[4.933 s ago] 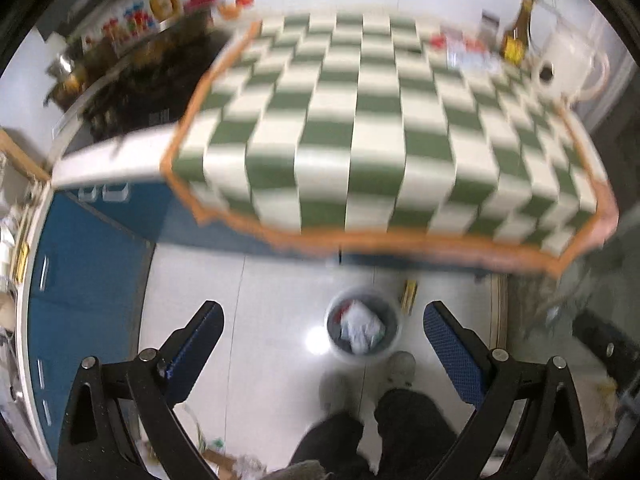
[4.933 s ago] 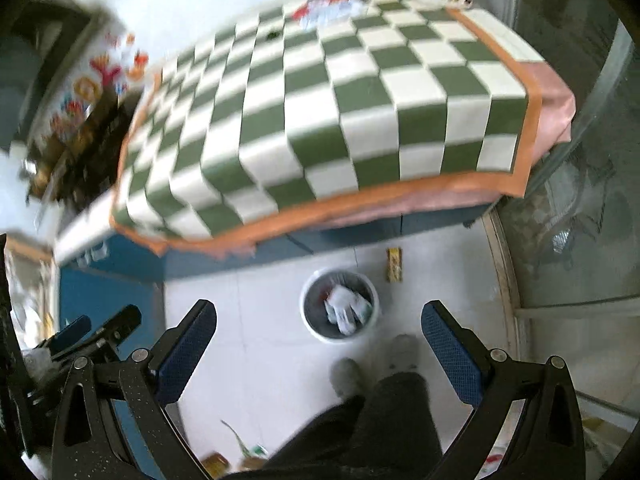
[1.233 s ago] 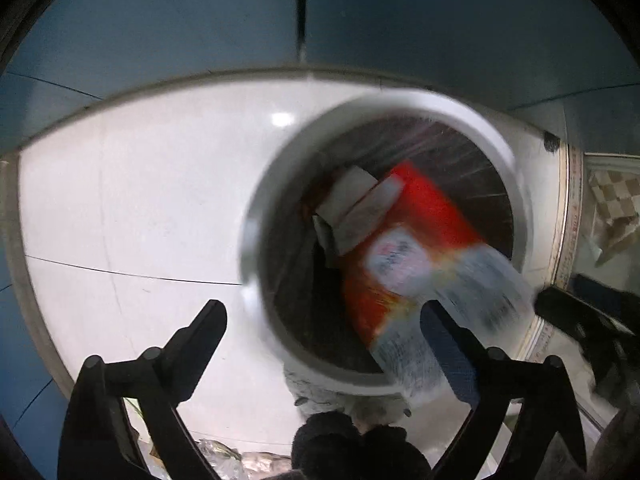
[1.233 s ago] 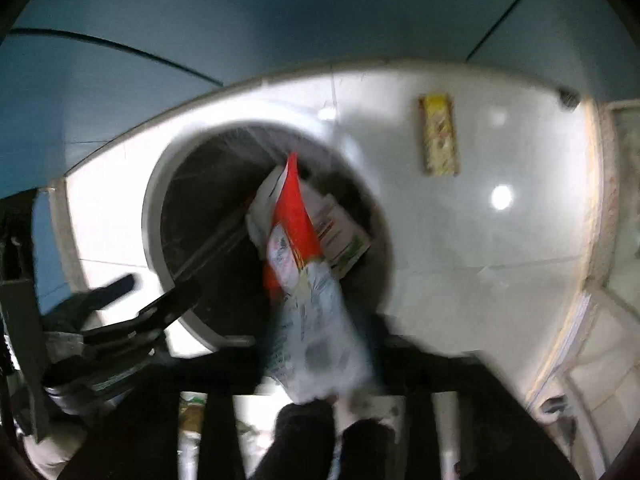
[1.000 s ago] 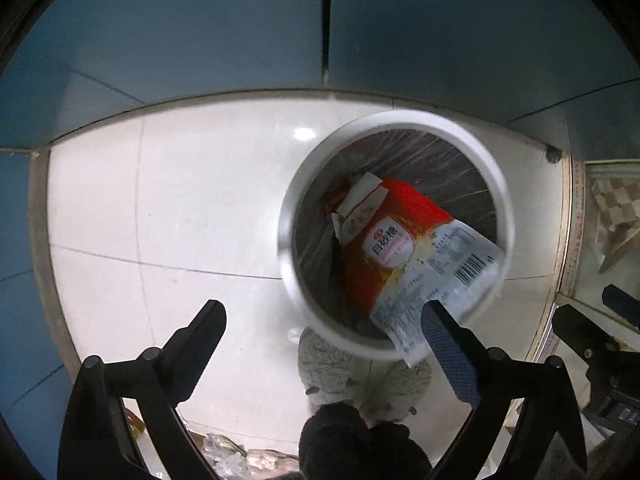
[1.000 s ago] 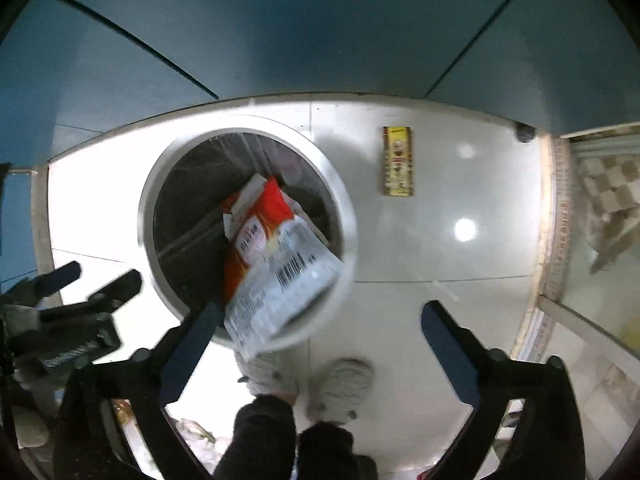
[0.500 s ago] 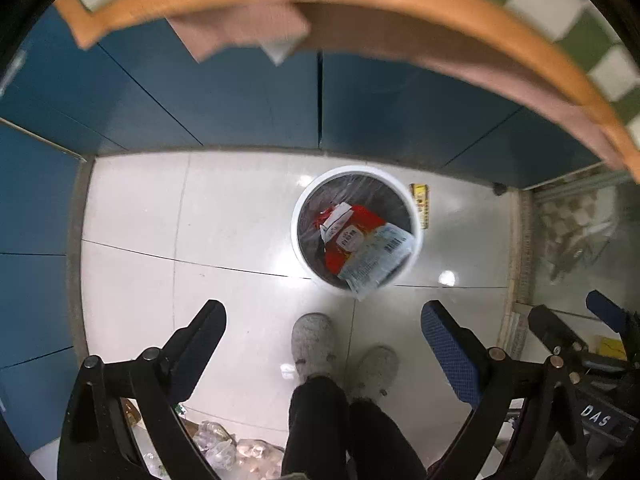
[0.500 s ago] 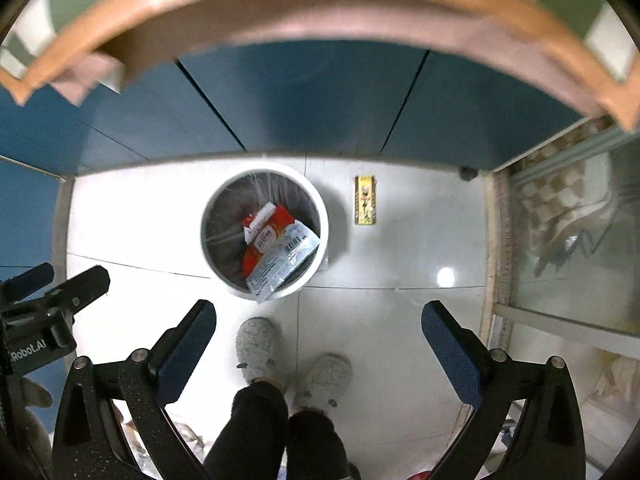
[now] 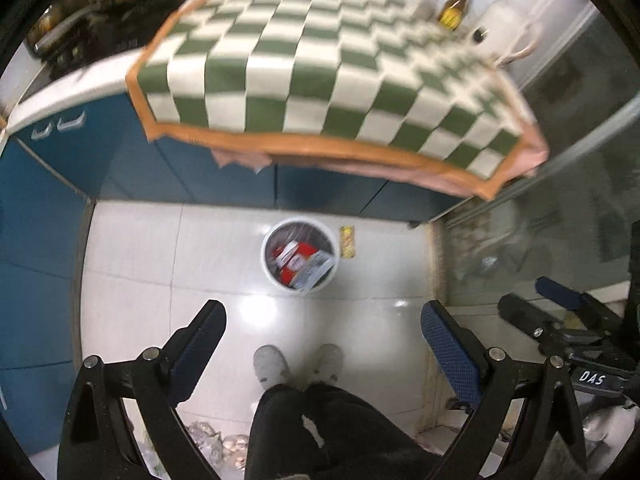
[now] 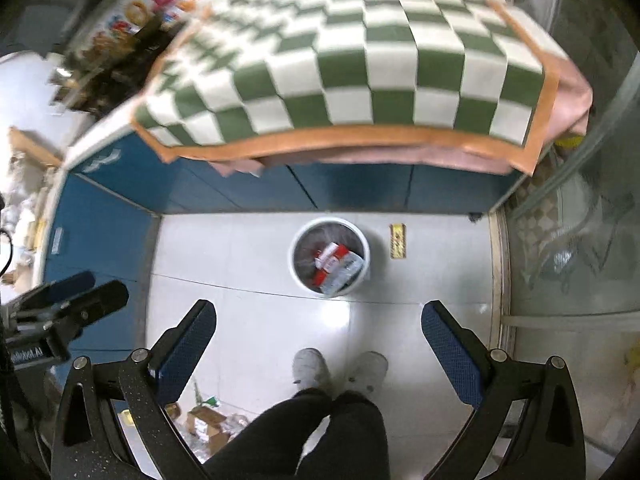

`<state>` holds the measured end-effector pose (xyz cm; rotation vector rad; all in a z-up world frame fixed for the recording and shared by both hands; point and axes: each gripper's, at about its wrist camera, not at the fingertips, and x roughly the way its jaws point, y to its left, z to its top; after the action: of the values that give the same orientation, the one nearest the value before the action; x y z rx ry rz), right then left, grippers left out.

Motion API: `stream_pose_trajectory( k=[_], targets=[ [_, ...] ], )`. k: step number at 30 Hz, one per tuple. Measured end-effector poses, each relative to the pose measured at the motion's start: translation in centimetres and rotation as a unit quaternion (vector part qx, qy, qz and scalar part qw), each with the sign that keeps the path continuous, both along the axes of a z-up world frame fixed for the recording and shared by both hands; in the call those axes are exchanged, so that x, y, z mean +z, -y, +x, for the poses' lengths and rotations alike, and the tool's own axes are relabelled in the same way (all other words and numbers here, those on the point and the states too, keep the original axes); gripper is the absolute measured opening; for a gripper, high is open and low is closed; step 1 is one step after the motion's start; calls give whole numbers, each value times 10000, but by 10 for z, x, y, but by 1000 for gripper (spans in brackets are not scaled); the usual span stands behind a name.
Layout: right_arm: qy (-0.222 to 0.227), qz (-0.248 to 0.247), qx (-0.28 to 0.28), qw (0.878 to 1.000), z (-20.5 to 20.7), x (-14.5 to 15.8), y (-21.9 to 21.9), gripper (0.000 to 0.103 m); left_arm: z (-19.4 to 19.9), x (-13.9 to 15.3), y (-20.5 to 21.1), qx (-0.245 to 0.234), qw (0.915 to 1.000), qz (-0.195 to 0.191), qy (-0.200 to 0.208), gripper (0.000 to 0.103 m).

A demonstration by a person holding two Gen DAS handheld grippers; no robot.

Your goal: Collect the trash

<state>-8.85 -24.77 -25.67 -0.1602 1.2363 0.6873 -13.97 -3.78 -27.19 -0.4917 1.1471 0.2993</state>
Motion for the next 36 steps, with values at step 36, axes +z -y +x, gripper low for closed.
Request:
stream_pose_trajectory(
  k=[36],
  targets=[
    [-129, 715, 374, 9967, -80, 144, 20, 103, -78, 122, 25, -107, 9935, -549, 993, 103]
  ],
)
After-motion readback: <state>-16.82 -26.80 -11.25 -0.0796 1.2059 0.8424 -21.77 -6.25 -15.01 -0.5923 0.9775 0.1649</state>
